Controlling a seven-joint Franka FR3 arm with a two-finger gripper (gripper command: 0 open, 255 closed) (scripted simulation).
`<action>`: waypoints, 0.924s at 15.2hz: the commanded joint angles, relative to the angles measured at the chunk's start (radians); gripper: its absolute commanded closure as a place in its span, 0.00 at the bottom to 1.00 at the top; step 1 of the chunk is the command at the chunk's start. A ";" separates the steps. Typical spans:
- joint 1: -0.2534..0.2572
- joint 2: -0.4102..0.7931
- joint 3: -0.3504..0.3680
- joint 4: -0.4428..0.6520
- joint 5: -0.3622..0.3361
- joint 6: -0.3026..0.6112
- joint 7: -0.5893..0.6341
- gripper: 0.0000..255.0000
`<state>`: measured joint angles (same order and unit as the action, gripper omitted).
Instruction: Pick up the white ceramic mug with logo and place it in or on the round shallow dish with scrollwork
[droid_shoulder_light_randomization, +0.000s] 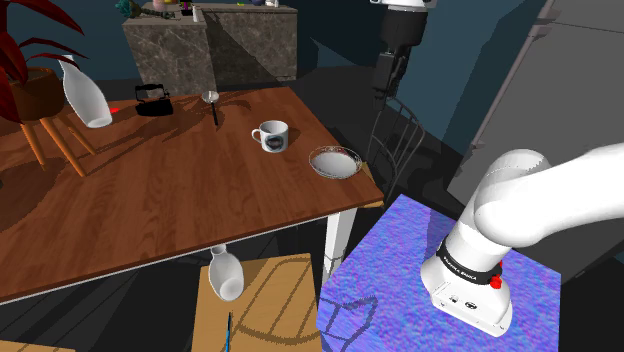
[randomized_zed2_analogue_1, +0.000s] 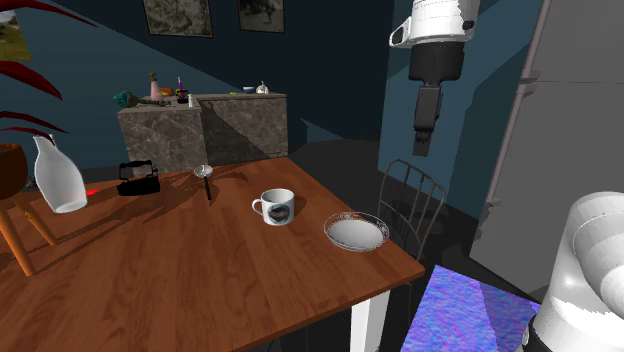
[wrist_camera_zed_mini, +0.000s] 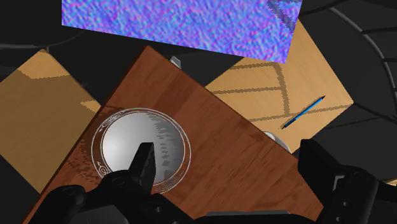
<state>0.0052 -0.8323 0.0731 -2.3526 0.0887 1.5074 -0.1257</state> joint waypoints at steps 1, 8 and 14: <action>0.000 0.000 0.000 0.000 0.000 0.000 0.000 0.00; -0.024 0.241 -0.025 0.049 -0.024 0.179 -0.042 0.00; -0.040 0.464 -0.043 0.143 -0.037 0.298 -0.071 0.00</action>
<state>-0.0307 -0.4054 0.0350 -2.2278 0.0548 1.7877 -0.1888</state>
